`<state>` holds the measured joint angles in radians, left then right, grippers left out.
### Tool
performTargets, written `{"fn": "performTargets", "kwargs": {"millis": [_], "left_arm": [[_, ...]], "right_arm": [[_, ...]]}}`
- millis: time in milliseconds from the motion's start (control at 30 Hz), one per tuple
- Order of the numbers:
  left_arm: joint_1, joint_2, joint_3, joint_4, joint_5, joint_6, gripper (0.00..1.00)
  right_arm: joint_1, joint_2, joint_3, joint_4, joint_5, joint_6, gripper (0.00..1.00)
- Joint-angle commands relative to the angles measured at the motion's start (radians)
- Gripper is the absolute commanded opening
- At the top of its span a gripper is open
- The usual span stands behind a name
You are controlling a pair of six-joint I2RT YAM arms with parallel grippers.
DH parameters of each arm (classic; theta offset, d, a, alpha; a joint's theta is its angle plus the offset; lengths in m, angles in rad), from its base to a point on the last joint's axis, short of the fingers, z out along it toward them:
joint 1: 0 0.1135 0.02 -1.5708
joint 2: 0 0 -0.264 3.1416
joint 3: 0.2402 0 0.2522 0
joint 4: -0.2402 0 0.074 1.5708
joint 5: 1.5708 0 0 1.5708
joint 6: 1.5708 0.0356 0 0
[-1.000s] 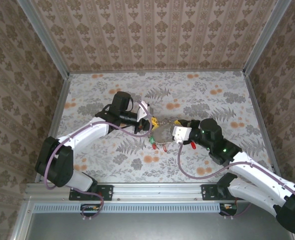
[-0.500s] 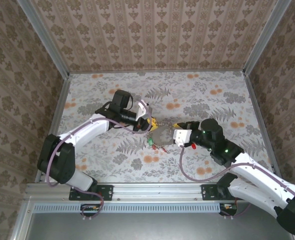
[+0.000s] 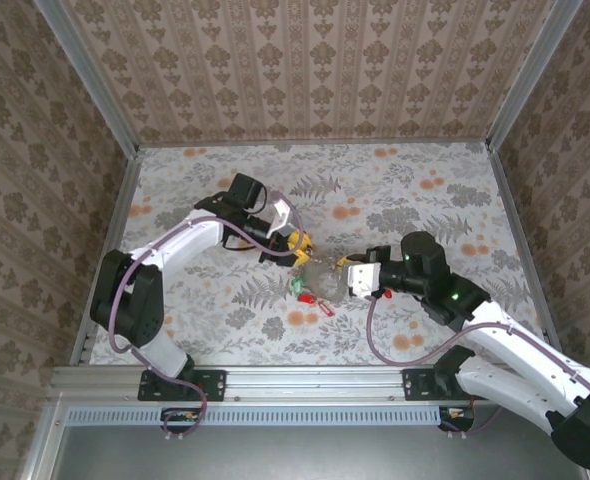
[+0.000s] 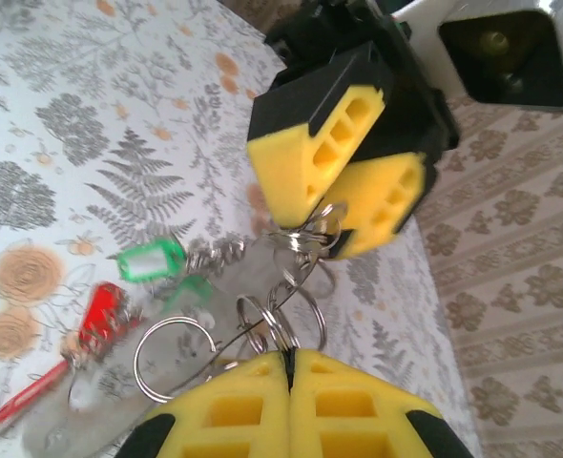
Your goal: Put the keys on the keyring
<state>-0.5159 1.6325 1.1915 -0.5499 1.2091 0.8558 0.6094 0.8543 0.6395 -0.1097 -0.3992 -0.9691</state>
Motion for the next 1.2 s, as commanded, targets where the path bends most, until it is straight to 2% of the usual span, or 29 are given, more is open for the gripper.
{"fn": "performTargets", "kwargs": {"millis": [0, 33, 100, 233, 367, 467, 633, 700, 767, 833, 900, 1000, 1133, 1167], "left_arm": [[0.023, -0.004, 0.044, -0.044, 0.045, 0.055, 0.62], [0.027, -0.005, 0.046, -0.05, 0.047, 0.065, 0.71], [0.035, -0.015, 0.048, -0.077, 0.056, 0.107, 1.0], [0.048, -0.075, 0.012, -0.074, 0.035, 0.132, 1.0], [0.038, -0.207, -0.098, 0.127, -0.08, -0.026, 1.0], [-0.008, -0.275, -0.144, 0.23, -0.207, -0.124, 1.0], [-0.11, -0.27, -0.158, 0.291, -0.351, -0.233, 1.0], [-0.154, -0.263, -0.186, 0.337, -0.433, -0.264, 0.93], [-0.178, -0.257, -0.215, 0.38, -0.494, -0.285, 0.72], [-0.183, -0.254, -0.24, 0.417, -0.509, -0.3, 0.54], [-0.179, -0.244, -0.252, 0.431, -0.522, -0.307, 0.51], [-0.168, -0.218, -0.25, 0.418, -0.558, -0.324, 0.56], [-0.128, -0.212, -0.259, 0.438, -0.656, -0.433, 0.62], [-0.112, -0.214, -0.261, 0.451, -0.692, -0.482, 0.63]], "right_arm": [[0.0, 0.015, 0.012, 0.048, -0.076, 0.058, 0.0], [-0.002, 0.022, 0.006, 0.068, -0.066, 0.073, 0.0], [-0.004, 0.033, -0.015, 0.105, -0.035, 0.095, 0.0], [-0.026, 0.055, -0.028, 0.126, -0.024, 0.17, 0.0], [-0.032, 0.046, -0.036, 0.128, -0.016, 0.202, 0.0], [-0.034, 0.037, -0.04, 0.13, 0.007, 0.231, 0.0], [-0.037, 0.046, -0.05, 0.191, 0.047, 0.328, 0.0], [-0.037, 0.059, -0.051, 0.216, 0.064, 0.373, 0.0], [-0.037, 0.074, -0.047, 0.232, 0.077, 0.401, 0.0], [-0.038, 0.09, -0.041, 0.224, 0.085, 0.405, 0.0], [-0.044, 0.104, -0.034, 0.207, 0.102, 0.399, 0.0], [-0.079, 0.121, -0.006, 0.153, 0.143, 0.426, 0.0], [-0.138, 0.132, 0.06, 0.095, 0.325, 0.689, 0.42], [-0.151, 0.146, 0.09, 0.056, 0.363, 0.755, 0.47]]}}
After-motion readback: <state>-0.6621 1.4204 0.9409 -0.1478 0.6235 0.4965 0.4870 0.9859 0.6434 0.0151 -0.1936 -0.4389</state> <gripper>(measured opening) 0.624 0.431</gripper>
